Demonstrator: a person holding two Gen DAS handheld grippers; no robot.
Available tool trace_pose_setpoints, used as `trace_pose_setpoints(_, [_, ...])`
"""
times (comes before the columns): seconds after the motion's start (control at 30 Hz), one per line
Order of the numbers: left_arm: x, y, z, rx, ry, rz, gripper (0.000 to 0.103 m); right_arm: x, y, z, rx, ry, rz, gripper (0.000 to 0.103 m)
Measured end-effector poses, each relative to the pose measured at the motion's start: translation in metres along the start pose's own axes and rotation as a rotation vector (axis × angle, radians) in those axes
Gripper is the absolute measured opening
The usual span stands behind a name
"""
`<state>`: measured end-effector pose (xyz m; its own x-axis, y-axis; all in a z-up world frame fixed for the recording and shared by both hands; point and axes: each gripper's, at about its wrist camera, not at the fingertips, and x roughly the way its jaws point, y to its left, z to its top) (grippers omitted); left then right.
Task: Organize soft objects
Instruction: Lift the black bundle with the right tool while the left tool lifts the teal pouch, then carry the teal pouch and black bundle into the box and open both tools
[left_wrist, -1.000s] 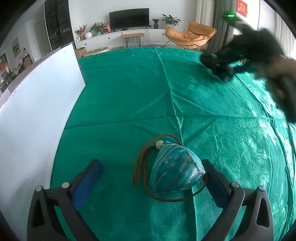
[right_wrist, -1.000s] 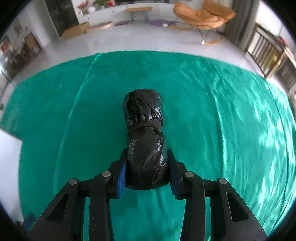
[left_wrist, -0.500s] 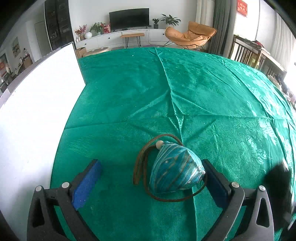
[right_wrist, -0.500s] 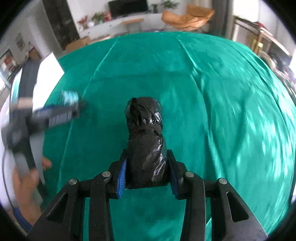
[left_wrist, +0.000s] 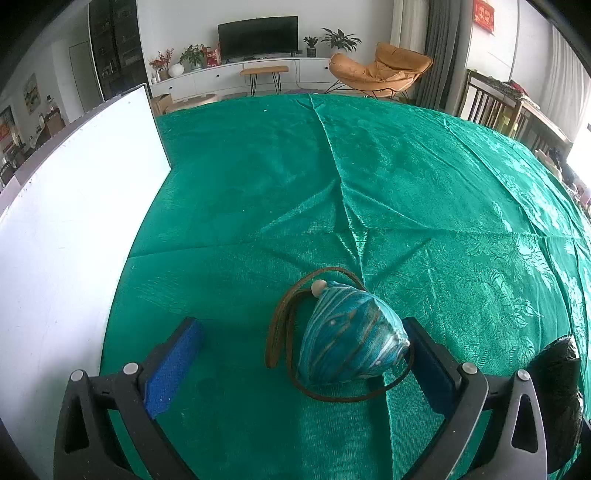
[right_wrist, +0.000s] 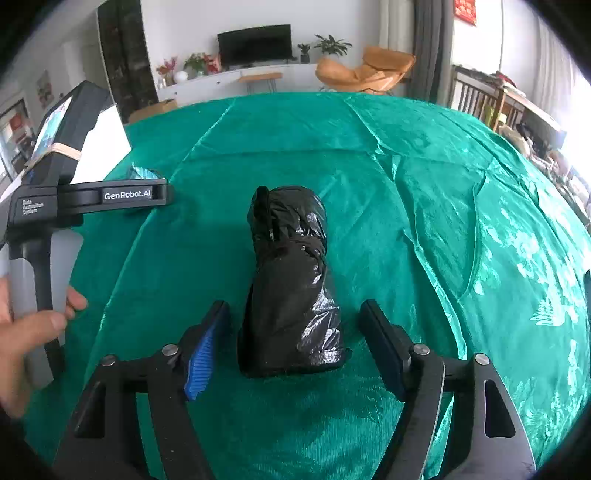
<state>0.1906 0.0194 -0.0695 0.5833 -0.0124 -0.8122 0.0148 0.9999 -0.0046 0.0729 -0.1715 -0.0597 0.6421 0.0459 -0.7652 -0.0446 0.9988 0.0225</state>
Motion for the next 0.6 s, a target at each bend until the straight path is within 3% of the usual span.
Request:
trace_pose_setpoints(0.17, [-0.002, 0.0, 0.001, 0.012, 0.027, -0.016, 0.103, 0.0, -0.002, -0.003, 0.007, -0.005, 0.011, 0.077])
trace_pose_setpoints(0.33, [0.004, 0.001, 0.015, 0.119, 0.233, -0.066, 0.103, 0.0, -0.004, -0.003, 0.021, -0.009, 0.029, 0.077])
trace_pose_setpoints(0.43, [0.007, -0.001, 0.021, 0.146, 0.302, -0.073, 0.103, 0.002, -0.001, 0.001, 0.005, 0.029, 0.025, 0.079])
trace_pose_setpoints(0.5, [0.003, -0.005, 0.022, 0.178, 0.272, -0.085, 0.092, 0.006, 0.001, 0.008, -0.018, 0.095, 0.018, 0.079])
trace_pose_setpoints(0.57, [-0.007, -0.008, 0.023, 0.199, 0.207, -0.116, 0.05, 0.011, -0.003, 0.021, 0.0, 0.185, 0.047, 0.08])
trace_pose_setpoints(0.6, [-0.011, -0.01, 0.023, 0.197, 0.191, -0.125, 0.049, 0.012, -0.007, 0.025, 0.026, 0.207, 0.07, 0.079])
